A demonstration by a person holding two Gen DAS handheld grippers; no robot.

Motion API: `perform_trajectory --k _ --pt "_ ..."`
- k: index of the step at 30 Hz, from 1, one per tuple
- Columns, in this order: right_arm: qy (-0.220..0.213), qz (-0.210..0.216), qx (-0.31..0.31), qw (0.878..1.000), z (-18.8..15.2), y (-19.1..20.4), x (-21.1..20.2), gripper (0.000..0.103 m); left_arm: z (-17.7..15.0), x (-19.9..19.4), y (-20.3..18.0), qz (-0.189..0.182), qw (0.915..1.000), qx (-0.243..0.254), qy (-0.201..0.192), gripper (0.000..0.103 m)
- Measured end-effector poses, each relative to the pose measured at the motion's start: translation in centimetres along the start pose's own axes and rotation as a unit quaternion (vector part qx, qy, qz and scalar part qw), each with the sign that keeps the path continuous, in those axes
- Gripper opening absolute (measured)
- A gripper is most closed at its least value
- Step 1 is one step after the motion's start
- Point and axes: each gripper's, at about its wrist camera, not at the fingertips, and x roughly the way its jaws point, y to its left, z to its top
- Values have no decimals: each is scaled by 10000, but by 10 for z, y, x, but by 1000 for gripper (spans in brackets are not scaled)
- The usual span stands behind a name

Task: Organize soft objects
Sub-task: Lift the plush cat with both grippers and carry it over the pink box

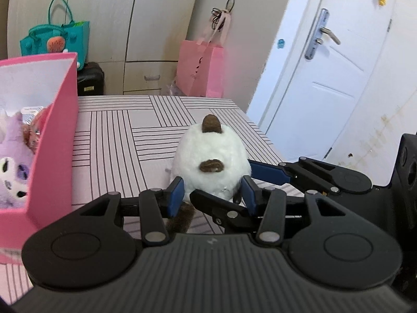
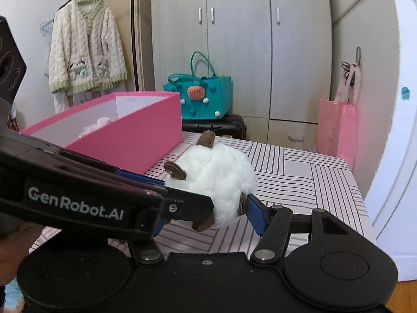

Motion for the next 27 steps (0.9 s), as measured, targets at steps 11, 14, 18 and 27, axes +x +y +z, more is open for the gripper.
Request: perform_trajectory --k 11,14,18,27 --pt "376 -31 -385 9985 1 41 -40 67 -14 -37 -2 -25 9994 112 323 48" --pt "317 56 -401 9987 1 49 -47 67 -16 -48 2 -37 9995 8 318 49" --pt "191 198 -405 9988 2 58 -54 67 -19 -68 3 98 9998 46 176 48" --pt "410 862 -329 9949 9 80 -68 67 -26 -108 8 502 9986 116 115 48"
